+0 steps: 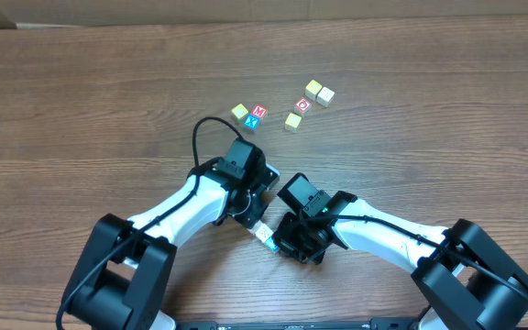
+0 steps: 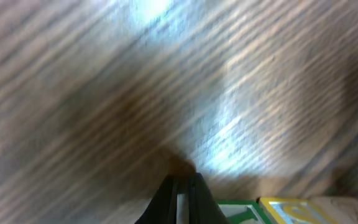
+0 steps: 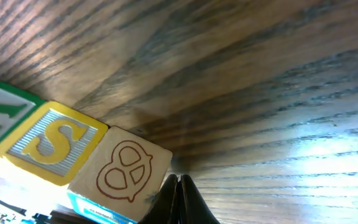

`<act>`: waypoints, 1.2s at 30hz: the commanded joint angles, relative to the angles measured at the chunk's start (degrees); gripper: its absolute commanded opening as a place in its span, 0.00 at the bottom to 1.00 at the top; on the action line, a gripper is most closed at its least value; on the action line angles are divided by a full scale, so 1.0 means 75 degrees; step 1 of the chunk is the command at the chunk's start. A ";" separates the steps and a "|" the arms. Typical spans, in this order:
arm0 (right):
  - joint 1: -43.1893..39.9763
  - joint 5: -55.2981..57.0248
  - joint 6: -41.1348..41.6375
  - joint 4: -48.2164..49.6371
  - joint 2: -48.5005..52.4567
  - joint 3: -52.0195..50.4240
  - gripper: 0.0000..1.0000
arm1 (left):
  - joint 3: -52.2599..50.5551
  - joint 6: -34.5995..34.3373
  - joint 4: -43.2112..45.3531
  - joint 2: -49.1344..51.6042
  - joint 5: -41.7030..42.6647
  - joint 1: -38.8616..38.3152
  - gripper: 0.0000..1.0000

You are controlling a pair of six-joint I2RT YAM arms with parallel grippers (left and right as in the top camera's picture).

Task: Flip 5 blocks

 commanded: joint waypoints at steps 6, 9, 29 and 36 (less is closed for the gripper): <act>0.0044 -0.0102 0.0163 0.0303 0.0006 0.0125 0.04 | -0.0370 0.0143 0.0064 0.0720 0.0533 -0.0111 0.04; 0.0044 -0.0102 0.0303 0.0315 0.0006 0.0125 0.04 | -0.0370 0.0143 0.0108 0.0720 0.0533 -0.0108 0.04; 0.0230 -0.0090 0.2678 0.0807 0.0006 0.0125 0.04 | -0.0370 0.0227 0.0329 0.0720 0.0530 -0.0108 0.04; 0.0230 -0.0096 0.2908 0.1017 0.0006 0.0125 0.04 | -0.0370 0.0286 0.0437 0.0720 0.0530 -0.0108 0.04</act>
